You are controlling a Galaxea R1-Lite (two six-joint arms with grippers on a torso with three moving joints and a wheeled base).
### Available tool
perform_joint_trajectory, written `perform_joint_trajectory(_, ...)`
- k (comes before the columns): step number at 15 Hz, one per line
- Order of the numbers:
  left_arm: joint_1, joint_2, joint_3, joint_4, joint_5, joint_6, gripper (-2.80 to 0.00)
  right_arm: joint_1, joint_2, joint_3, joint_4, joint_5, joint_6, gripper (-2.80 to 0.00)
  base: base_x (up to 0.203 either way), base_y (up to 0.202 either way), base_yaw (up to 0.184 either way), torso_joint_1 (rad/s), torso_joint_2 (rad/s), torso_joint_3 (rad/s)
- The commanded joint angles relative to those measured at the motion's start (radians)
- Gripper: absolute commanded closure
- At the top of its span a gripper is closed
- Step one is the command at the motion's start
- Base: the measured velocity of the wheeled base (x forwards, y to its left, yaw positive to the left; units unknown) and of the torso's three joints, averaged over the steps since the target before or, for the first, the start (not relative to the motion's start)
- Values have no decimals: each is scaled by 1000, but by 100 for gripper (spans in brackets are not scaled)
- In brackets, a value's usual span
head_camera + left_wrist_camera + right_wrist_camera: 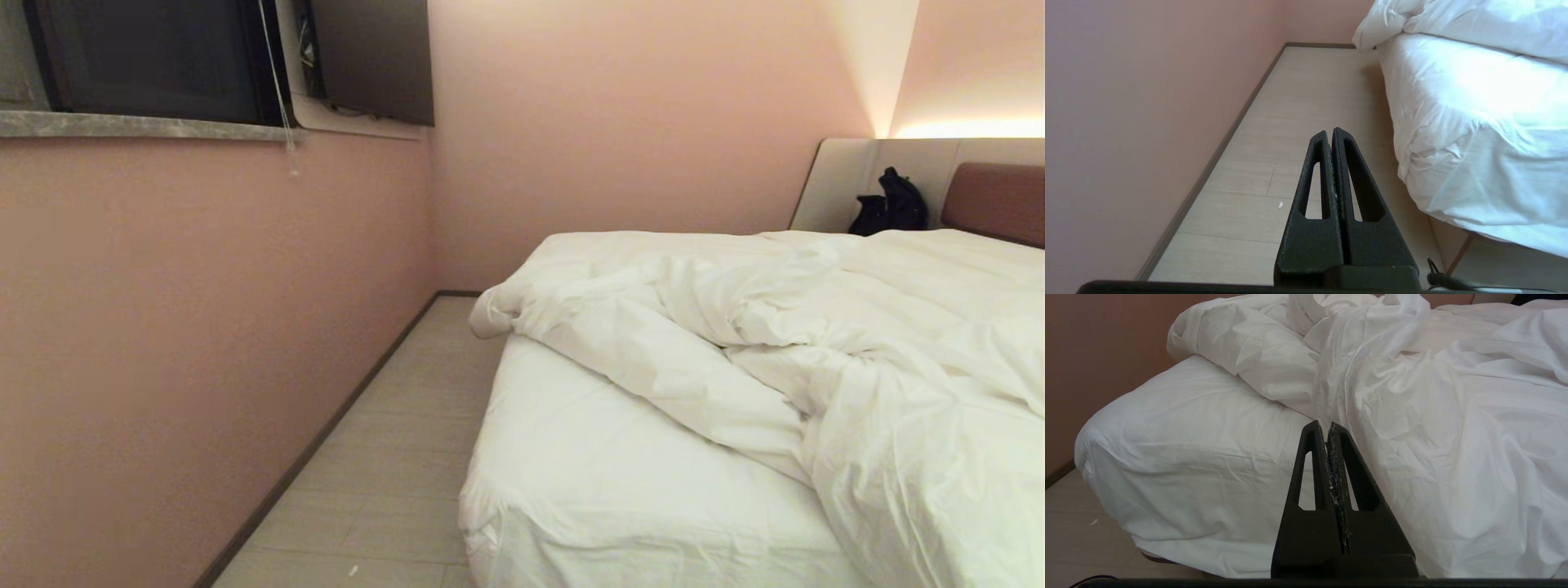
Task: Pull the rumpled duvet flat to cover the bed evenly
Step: Hold the folded corner of the quilt
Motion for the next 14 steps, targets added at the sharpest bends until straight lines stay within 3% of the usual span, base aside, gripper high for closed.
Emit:
perform_joint_trajectory(1,-1,0,0,1,1,1,0,0,1,0,0,0,0,0,0,0,0,0,0,0)
perform_joint_trajectory(6,1,0,0,1,4,2,0,0,1,1,0,0,0,0,0,-37,2,0,1,0)
perform_joint_trajectory(14,0,0,0,1,3,4,0,0,1,1,0,0,0,0,0,-193,1,1,4,1)
